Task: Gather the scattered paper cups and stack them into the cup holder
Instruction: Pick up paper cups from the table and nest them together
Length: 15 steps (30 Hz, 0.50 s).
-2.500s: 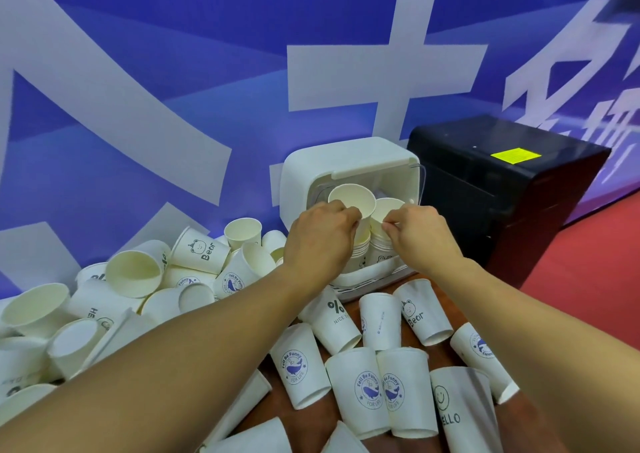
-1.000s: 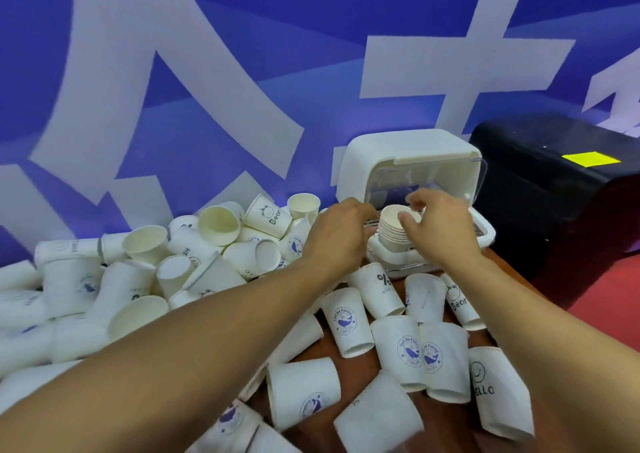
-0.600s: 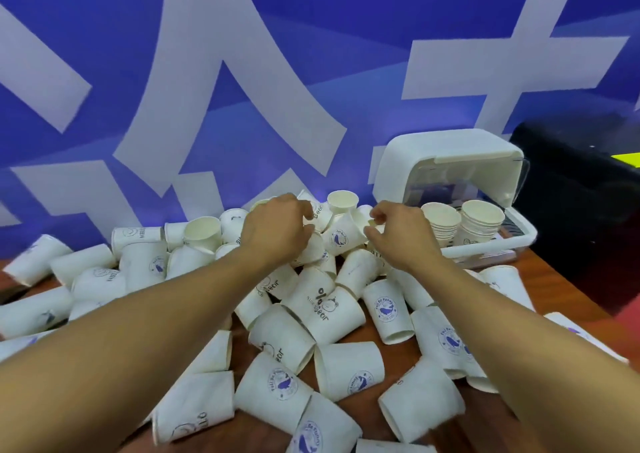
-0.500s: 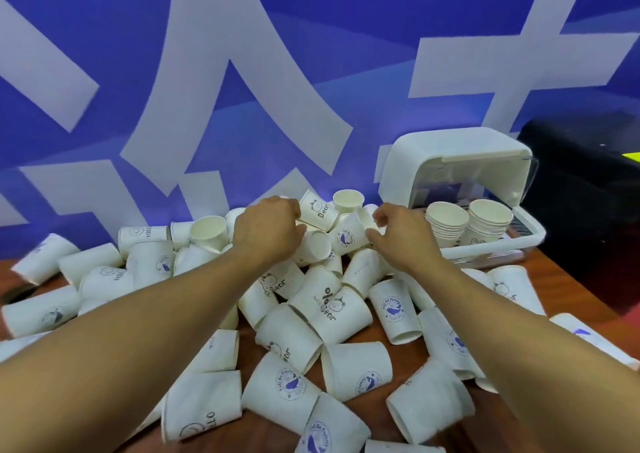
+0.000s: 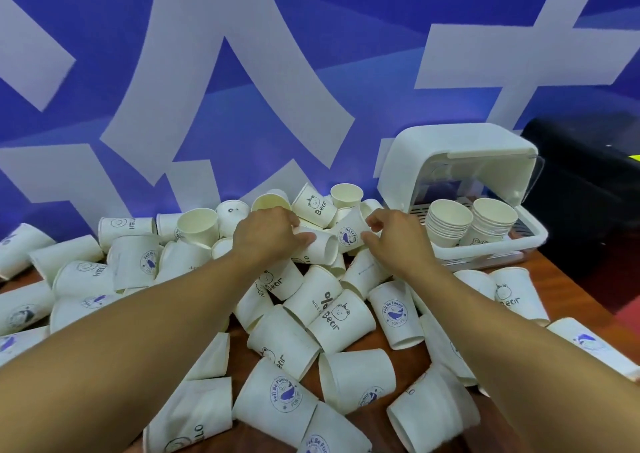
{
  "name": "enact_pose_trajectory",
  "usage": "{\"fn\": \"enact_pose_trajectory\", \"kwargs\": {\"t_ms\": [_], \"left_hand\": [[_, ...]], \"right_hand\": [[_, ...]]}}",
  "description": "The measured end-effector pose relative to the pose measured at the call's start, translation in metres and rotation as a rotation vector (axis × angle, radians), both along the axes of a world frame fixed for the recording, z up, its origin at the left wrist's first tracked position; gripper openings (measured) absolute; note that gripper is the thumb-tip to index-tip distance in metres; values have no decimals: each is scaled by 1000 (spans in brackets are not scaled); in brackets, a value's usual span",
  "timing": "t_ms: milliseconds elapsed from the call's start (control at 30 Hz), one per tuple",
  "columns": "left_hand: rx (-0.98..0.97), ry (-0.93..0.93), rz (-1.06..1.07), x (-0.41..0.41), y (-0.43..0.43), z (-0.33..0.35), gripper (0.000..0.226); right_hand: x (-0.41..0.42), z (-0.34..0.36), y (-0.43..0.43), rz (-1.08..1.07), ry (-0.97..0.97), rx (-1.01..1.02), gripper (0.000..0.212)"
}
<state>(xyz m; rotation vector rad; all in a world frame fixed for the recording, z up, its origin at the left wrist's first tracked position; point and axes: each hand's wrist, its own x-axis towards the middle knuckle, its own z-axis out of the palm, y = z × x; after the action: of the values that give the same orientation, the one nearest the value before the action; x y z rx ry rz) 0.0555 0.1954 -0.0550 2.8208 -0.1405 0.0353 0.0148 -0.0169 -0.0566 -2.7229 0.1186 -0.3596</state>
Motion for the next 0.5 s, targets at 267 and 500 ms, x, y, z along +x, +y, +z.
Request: {"fn": "enact_pose_trajectory", "kwargs": {"t_ms": [267, 500], "left_hand": [[-217, -28, 4, 0, -8, 1, 37], [-512, -24, 32, -9, -5, 28, 28]], "right_hand": [[2, -2, 2, 7, -53, 13, 17], [-12, 20, -3, 27, -175, 70, 14]]}}
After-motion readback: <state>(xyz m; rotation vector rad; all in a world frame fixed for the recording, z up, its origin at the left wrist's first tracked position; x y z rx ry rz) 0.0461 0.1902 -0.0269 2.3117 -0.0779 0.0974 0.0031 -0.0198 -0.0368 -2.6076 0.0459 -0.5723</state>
